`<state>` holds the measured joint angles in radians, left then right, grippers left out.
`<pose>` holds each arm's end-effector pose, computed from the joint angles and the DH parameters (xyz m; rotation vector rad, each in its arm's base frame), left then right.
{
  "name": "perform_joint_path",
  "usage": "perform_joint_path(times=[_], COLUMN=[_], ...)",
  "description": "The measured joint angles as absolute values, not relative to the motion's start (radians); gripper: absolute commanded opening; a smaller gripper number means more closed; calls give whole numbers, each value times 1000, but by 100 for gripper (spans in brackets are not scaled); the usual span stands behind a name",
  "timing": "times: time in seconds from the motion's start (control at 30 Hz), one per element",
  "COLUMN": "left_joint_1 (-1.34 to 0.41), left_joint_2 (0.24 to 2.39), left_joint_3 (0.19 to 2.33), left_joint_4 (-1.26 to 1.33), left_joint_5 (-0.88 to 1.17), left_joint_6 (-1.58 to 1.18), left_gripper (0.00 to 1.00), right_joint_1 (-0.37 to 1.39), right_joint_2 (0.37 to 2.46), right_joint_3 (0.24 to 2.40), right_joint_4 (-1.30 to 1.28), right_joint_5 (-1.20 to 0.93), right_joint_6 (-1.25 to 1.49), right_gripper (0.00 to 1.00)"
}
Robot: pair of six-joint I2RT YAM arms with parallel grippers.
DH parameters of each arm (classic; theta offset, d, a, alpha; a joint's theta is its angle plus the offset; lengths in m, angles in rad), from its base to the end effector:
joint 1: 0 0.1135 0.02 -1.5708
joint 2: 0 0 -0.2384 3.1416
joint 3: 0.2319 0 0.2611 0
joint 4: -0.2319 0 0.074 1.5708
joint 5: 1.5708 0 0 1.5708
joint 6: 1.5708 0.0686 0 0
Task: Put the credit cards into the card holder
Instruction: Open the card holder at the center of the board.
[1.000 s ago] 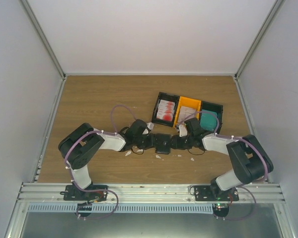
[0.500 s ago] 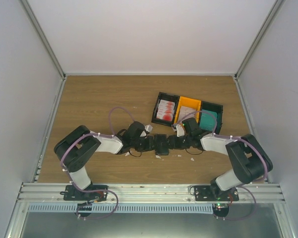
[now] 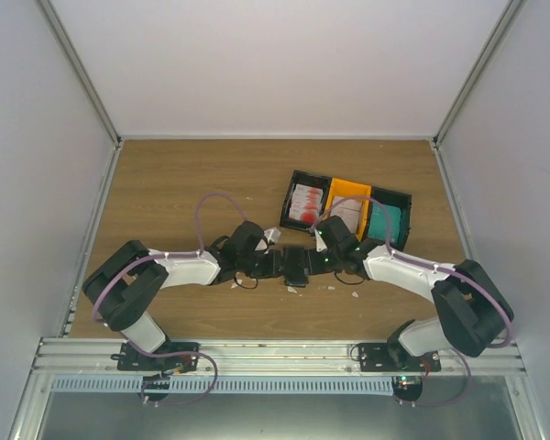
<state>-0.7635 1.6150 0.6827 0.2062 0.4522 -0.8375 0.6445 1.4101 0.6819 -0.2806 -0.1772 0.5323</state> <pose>0.2189 -0.2510 0.0933 0.1711 2.5888 -1.2457 0.2221 0.1820 0.1047 -0.2205 2.6923 0.6322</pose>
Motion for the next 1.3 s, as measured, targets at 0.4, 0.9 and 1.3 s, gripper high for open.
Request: perform_joint_path(times=[0.4,0.9,1.3], left_joint_1=[-763,-766,-766], left_joint_2=[1601,1562,1538], left_joint_3=[686,711,719], left_joint_4=[157,104,86], left_joint_5=[473,393,384], left_joint_6=[-818,-789,-758], left_gripper=[0,0,0], right_joint_1=[670,693,684], right_joint_2=[1416,1418,1258], right_joint_3=[692,709,640], right_joint_4=[-281,-357,-360], right_joint_5=[-184,80,42], right_joint_6=[527,634,619], right_gripper=[62,40,53])
